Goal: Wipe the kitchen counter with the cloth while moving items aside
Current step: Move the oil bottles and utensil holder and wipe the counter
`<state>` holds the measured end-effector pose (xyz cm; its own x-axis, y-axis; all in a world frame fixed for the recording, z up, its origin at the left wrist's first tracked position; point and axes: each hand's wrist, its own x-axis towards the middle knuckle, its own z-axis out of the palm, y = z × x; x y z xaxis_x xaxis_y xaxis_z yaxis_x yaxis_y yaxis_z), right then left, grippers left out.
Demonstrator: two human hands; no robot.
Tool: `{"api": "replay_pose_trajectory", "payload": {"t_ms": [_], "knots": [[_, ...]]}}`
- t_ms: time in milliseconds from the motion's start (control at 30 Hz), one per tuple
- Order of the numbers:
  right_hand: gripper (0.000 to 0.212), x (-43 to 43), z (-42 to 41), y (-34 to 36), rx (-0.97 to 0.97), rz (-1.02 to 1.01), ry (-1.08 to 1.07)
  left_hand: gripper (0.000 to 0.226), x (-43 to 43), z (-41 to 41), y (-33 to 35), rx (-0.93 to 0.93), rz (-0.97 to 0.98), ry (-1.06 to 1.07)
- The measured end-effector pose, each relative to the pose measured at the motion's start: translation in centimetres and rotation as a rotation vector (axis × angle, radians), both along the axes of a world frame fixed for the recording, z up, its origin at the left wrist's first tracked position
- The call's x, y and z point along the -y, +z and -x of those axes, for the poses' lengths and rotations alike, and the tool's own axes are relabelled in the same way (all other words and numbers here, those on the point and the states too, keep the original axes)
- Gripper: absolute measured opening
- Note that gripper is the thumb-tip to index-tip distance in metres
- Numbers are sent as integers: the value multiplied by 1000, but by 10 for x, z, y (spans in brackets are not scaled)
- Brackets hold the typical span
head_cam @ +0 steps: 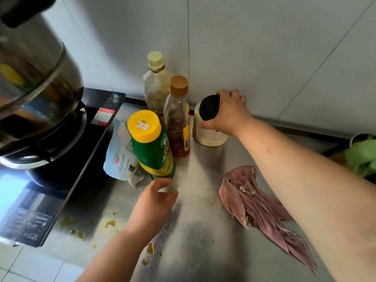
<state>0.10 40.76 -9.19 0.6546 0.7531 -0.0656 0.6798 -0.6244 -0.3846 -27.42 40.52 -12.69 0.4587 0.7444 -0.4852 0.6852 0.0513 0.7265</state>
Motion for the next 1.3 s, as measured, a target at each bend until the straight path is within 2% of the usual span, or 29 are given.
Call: {"api": "replay_pose_trajectory", "payload": {"t_ms": [233,500,633,767,867,967,1033,1167,1300], "knots": [[97,53,-9,11,-4,67,-147,22,4,-14,-2,-1,-41,-33],[98,140,-80,41,158,243,-335,20,26,-59,1,57,-24,-98],[94,159,-97,36,128,324,-376,22,32,-78,5,93,-26,-108],[94,168,-103,29,14,340,-492,26,33,-88,9,119,-43,-122],[91,162,-96,28,55,377,-496,25,29,-85,10,136,-55,-111],[96,142,-72,29,130,276,-346,23,24,-75,9,135,-48,-89],[100,119,-48,30,79,136,-188,21,20,-64,9,131,-39,-70],[106,67,6,31,-201,-113,14,21,11,-42,10,113,-45,-37],[106,21,40,33,-467,-290,107,20,3,-19,12,107,-49,13]]}}
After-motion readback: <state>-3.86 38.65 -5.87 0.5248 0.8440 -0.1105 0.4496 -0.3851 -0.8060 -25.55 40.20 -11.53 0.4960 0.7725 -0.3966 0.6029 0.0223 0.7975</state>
